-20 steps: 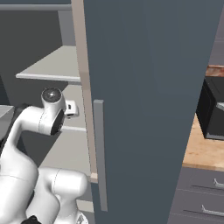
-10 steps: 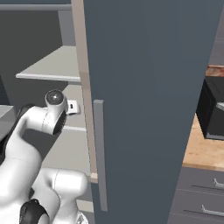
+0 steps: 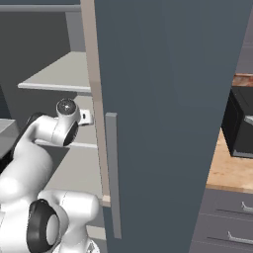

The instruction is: Take the tangerine, fish, and bell pepper from the freezer and place them in the bowl on the counter.

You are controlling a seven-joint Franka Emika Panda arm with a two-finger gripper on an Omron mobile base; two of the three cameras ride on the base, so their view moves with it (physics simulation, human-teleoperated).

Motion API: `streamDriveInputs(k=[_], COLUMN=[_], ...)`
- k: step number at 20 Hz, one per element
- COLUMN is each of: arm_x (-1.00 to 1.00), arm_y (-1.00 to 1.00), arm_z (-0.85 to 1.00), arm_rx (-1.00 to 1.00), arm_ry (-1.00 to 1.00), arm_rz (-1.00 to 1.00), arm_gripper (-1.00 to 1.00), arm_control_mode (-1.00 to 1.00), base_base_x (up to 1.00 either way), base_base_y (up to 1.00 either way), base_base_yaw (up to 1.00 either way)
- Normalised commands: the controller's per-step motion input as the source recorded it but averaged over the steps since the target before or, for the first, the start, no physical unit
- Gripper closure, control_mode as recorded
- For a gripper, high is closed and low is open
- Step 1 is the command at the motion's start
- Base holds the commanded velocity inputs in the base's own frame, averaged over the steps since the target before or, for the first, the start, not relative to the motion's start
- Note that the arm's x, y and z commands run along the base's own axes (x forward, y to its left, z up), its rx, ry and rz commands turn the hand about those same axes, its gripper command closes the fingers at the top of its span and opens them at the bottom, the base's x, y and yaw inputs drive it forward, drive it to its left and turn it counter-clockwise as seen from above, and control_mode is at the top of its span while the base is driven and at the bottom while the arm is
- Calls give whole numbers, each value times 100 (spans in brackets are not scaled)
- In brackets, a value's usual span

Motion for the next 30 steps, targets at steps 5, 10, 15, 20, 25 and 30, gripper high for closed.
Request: streamDriveInputs(k=[5, 10, 15, 20, 25, 30], arm_x=[20, 23, 13, 16, 20, 9], arm_y=[6, 7, 18, 11, 13, 15], arm_z=[-5, 0, -8, -10, -13, -6], arm_rx=[0, 0, 0, 0, 0, 0], arm_ry=[0, 0, 0, 0, 0, 0], arm_rz=[0, 0, 0, 0, 0, 0], arm_gripper=[-100, -100, -100, -100, -100, -100], arm_control_mode=[-100, -100, -100, -100, -100, -100], base_base_x=[0, 0, 0, 0, 0, 0], base_base_y=[0, 0, 0, 0, 0, 0], base_base_yaw=[0, 0, 0, 0, 0, 0])
